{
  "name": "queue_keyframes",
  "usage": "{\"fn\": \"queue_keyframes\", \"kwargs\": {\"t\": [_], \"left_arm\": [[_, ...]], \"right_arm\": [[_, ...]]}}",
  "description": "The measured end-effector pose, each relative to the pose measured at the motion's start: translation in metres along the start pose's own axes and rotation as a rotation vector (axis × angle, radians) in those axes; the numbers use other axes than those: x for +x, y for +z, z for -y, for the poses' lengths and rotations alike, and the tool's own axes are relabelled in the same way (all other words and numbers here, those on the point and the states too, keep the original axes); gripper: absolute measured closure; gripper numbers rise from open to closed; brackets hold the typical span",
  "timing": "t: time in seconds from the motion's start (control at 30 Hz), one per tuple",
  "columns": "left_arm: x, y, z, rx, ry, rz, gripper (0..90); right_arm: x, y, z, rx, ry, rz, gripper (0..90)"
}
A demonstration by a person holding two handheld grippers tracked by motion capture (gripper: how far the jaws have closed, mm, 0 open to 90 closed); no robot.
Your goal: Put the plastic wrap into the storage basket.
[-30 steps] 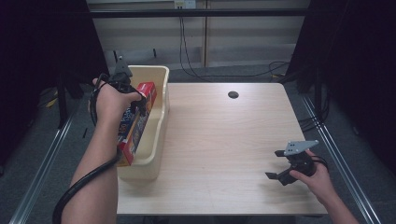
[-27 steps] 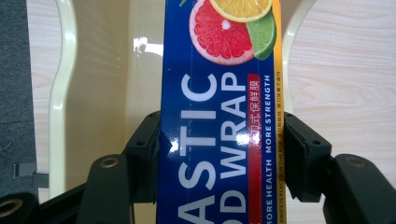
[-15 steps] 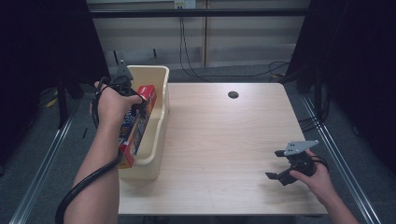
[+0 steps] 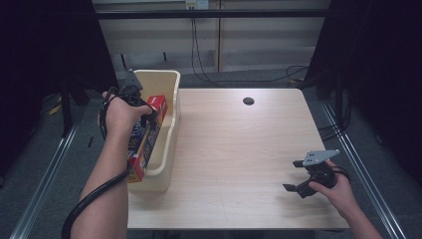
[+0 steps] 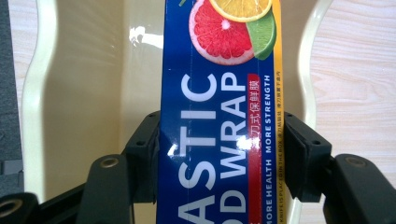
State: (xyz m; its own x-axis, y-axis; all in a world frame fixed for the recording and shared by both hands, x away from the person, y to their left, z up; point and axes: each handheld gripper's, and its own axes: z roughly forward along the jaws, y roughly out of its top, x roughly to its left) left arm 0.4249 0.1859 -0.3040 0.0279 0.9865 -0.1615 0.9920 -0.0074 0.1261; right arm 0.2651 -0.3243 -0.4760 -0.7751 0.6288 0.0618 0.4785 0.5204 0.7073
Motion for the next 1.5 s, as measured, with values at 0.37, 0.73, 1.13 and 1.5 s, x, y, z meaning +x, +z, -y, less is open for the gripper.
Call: {"fn": "queue_keyframes", "kwargs": {"t": [0.37,0.73,1.13,1.5], "left_arm": [[-0.001,0.010,0.000,0.006,-0.012,0.005,40.5],[-0.002,0.018,0.000,0.029,-0.012,0.013,40.4],[-0.002,0.023,0.000,0.029,-0.011,-0.003,40.3],[-0.003,0.030,-0.001,0.031,-0.020,-0.004,40.1]], "right_arm": [[-0.001,-0.001,0.000,-0.004,-0.003,0.008,3.9],[-0.001,0.000,0.001,0.002,0.000,0.006,3.9],[0.000,0.000,0.001,0.003,0.002,0.005,4.0],[0.000,0.000,0.001,0.001,0.000,0.007,3.9]]}}
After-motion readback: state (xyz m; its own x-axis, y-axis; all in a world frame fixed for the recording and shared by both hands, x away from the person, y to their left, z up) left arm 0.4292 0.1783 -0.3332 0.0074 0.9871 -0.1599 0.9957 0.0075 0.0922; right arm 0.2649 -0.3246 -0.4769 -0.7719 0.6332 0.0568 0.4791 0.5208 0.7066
